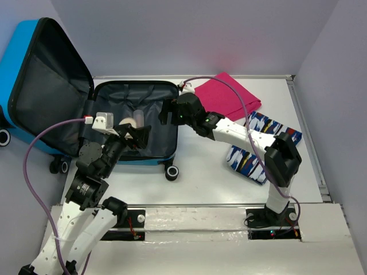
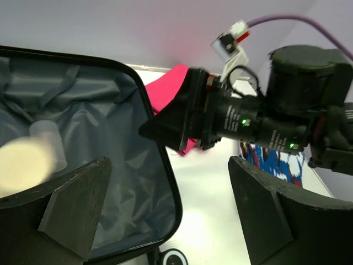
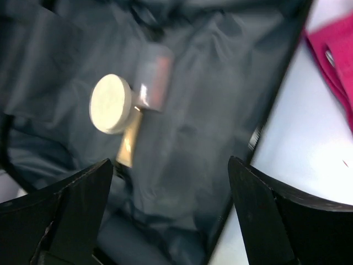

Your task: Pack the luggage

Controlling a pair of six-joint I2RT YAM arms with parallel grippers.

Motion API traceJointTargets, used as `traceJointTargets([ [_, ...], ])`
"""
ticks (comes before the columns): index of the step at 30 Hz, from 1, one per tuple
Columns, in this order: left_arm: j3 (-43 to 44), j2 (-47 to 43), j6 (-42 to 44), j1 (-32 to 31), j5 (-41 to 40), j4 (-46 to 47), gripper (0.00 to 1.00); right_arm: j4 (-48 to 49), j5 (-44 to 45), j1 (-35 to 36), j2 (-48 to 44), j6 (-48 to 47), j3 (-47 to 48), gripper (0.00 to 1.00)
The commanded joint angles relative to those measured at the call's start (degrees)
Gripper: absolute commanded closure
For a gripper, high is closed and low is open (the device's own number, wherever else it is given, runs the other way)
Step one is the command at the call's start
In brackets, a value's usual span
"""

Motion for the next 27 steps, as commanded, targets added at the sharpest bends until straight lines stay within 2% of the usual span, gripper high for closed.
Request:
traceJointTargets([
  [1, -0.93, 2.38, -2.39, 0.08, 5.62, 4.89, 0.01, -1.25, 0.46, -2.93, -8.68, -0.25, -5.98, 0.09],
  [4, -0.75, 5.63, -3.80, 0.08, 15.08, 8.13, 0.01, -1.25, 3.54, -6.18, -18.87, 0.45, -15.55, 0.14],
  [8, 1.09, 11.94, -7.14, -1.85, 21.98, 12.62, 0.01, -1.95, 7.49, -12.51, -33.37, 1.85, -28.38, 0.23],
  [10, 3.45, 16.59, -6.18, -13.74, 14.47, 12.63, 0.01, -4.05, 9.16, -19.08, -44.33, 2.55, -35.59, 0.23],
  [13, 7.33, 25.12, -5.82, -22.40, 10.13, 12.28, 0.01, -8.71, 11.01, -23.67, -50.52, 2.30, -38.01, 0.21],
  [14, 8.21, 27.50, -5.30, -27.82, 5.59, 12.19, 0.01, -9.85, 11.10, -26.56, -53.76, 2.21, -38.45, 0.19],
  [16, 10.31, 36.07, -3.72, -32.07, 0.99, 11.58, 0.01, -11.09, 11.10, -28.95, -57.20, 1.68, -39.33, 0.16],
  [17, 12.50, 39.18, -3.37, -33.31, -1.29, 11.58, 0.01, -12.14, 11.02, -29.91, -58.70, 1.59, -40.03, 0.16],
  [19, 14.97, 49.08, -3.45, -34.20, -0.44, 11.58, 0.01, -13.28, 11.02, -31.07, -61.96, 0.81, -40.04, 0.16],
  [22, 19.19, 57.73, -3.63, -34.11, 0.53, 14.12, 0.01, -15.31, 10.40, -31.68, -63.63, 0.10, -38.98, 0.16],
  [23, 22.16, 63.24, -3.36, -34.11, 2.54, 14.39, 0.01, -16.27, 9.97, -31.68, -64.42, -0.43, -38.55, 0.16],
  [27, 30.44, 74.78, -3.01, -32.36, 7.46, 15.00, 0.01, -17.33, 8.30, -31.68, -65.83, -1.40, -38.54, 0.16],
])
